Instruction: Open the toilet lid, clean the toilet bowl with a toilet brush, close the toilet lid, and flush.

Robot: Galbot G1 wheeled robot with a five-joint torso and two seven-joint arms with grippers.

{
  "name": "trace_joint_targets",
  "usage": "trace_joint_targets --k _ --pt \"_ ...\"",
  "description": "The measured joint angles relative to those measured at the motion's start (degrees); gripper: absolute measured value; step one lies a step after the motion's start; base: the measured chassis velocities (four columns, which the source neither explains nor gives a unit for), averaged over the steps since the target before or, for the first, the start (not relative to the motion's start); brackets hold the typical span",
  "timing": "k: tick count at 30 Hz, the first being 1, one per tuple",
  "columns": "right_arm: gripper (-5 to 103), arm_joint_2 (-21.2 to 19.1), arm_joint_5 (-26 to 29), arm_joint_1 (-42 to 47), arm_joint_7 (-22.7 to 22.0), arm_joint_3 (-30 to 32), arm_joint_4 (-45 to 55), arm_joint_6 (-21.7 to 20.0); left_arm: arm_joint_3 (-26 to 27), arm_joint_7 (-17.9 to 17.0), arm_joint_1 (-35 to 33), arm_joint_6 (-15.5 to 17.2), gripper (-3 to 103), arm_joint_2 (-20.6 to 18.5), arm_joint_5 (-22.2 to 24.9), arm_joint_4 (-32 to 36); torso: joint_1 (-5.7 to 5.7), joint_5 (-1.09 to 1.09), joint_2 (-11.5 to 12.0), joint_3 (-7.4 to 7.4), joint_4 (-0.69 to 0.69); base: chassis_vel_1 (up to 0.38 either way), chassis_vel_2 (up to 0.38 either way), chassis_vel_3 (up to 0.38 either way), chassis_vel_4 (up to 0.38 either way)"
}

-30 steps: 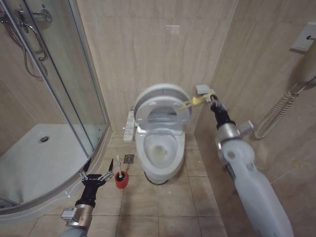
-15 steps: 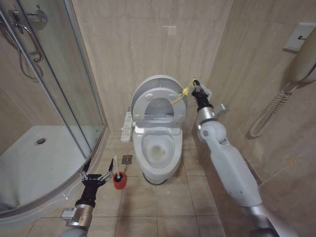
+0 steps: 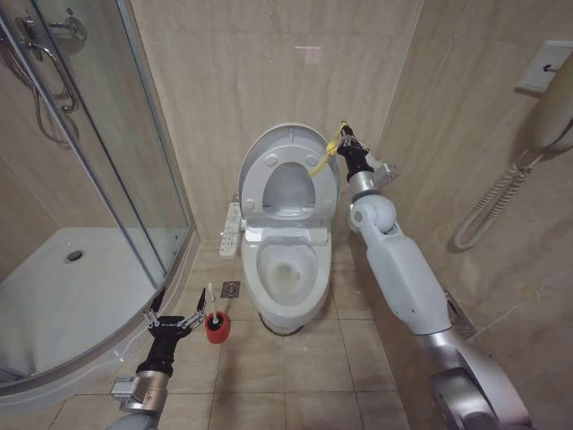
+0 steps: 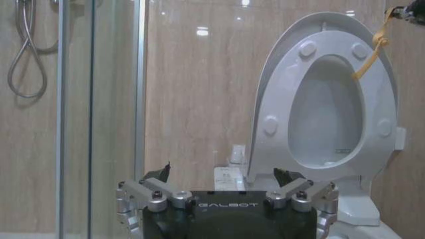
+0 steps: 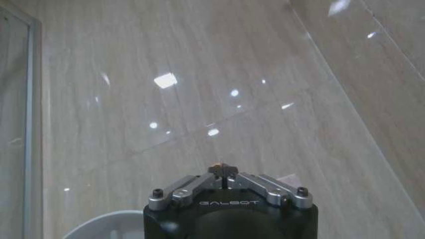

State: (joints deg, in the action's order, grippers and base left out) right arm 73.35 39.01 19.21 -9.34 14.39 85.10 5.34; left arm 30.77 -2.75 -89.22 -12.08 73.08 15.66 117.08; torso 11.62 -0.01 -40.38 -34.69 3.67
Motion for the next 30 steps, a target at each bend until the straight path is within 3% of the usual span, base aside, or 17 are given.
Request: trace_joint_targets --k 13,18,22,30 --pt "0 -0.41 -1.28 1.34 -0.36 0.33 0.97 0.28 0.00 0.00 0.02 0.00 100 0.00 0.00 0.00 0.01 0.00 0.01 0.00 -0.02 -0.127 0.110 0.132 -0.132" --pt "0 -2.47 -4.84 3.32 -0.39 1.22 2.11 -0.73 0.00 0.00 0.06 0.00 100 -0.01 0.00 0.00 0.07 0.02 0.03 -0.03 0.02 -0.170 0.184 0.188 -0.182" --pt "0 -2.43 -7.11 2.71 -1.55 1.44 0.50 -1.47 0.00 0.00 0.04 0.00 100 0.00 0.00 0.00 0.04 0.01 0.03 -0.02 -0.03 -0.065 0.034 -0.009 -0.020" --pt "0 -2.60 -14.71 1.62 -3.23 1.78 -1.97 -4.14 0.00 0.00 -0.01 0.00 100 0.01 0.00 0.00 -0.02 0.01 0.01 0.01 0.00 0.027 -0.032 -0.031 0.030"
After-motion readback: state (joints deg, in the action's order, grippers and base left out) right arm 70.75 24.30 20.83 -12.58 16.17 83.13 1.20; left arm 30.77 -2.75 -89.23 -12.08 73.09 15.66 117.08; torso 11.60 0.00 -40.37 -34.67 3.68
